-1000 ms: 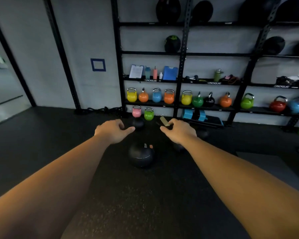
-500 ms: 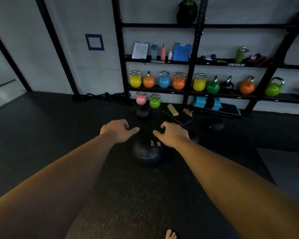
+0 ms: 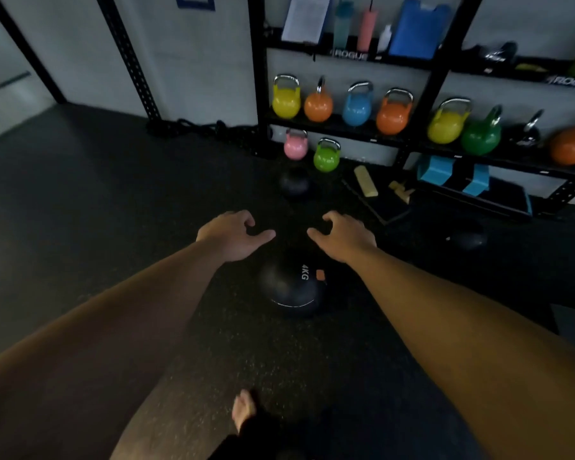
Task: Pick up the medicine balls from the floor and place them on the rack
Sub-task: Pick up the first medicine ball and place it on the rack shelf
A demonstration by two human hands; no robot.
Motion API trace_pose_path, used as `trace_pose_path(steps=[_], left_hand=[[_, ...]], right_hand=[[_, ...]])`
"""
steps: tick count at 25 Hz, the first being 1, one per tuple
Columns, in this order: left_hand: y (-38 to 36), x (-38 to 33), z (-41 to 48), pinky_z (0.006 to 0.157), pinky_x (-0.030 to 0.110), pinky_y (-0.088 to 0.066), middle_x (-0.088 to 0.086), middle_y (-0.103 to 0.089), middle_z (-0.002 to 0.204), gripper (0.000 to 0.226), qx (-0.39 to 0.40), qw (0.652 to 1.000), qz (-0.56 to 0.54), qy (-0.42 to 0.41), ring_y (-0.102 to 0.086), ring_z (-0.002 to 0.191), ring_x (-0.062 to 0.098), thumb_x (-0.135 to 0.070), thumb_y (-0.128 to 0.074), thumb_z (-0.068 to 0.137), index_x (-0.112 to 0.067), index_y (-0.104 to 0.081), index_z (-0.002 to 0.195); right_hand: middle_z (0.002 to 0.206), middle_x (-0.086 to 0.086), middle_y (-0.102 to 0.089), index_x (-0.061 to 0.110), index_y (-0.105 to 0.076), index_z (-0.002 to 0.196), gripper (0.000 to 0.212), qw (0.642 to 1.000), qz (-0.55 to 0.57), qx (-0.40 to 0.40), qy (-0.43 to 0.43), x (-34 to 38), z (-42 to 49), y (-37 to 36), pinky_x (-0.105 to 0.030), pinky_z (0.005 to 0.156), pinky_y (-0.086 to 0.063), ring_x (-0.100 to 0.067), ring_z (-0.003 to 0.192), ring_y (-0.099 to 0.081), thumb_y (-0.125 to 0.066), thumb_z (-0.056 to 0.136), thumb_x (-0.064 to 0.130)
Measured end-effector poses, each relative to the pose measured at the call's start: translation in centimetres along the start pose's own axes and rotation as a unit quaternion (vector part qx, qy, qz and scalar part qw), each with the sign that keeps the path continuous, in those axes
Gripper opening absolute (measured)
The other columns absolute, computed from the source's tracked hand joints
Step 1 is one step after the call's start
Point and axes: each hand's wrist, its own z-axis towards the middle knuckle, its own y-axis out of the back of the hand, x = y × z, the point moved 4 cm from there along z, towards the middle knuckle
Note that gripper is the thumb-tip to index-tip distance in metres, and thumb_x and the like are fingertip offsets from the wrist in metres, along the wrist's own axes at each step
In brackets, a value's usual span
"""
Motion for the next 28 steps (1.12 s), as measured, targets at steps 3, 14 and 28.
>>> trace_pose_path(steps=[3,14,28], left_hand=[[-2.2,1.9,8.4,0.081,0.040,-0.057,-0.003,-0.066,0.120,0.082,0.018,1.000,-0.020,0.014,-0.065,0.100,0.016,-0.090,-0.049,0.077,-0.030,-0.057,0.133],[-18.4,10.0,35.8,0.094,0.042,-0.056,-0.003,-0.066,0.115,0.088,0.165,0.977,-0.064,0.118,-0.065,0.107,0.021,-0.087,-0.051,0.081,-0.026,-0.052,0.144],[-51.2,19.5,52.1,0.105,0.053,-0.040,0.016,-0.041,0.162,0.116,0.159,0.880,-0.280,0.350,-0.044,0.144,0.041,-0.100,-0.043,0.069,-0.025,-0.040,0.157]], right_hand=[[0.148,-0.003,-0.054,0.031,-0.046,0.151,0.069,0.999,0.006,0.029,-0.013,-0.3,7.1,-3.5,-0.045,0.094,-0.053,-0.029,0.133,-0.053,-0.055,0.093,0.069],[0.147,-0.006,-0.052,0.031,-0.044,0.151,0.076,0.977,0.062,0.157,-0.126,-7.4,32.7,-21.3,-0.046,0.091,-0.051,-0.033,0.133,-0.052,-0.053,0.090,0.075],[0.171,-0.009,-0.021,0.039,-0.022,0.164,0.133,0.939,0.135,0.236,-0.212,-22.7,49.6,-50.5,-0.069,0.116,-0.033,-0.046,0.155,-0.021,-0.050,0.052,0.106]])
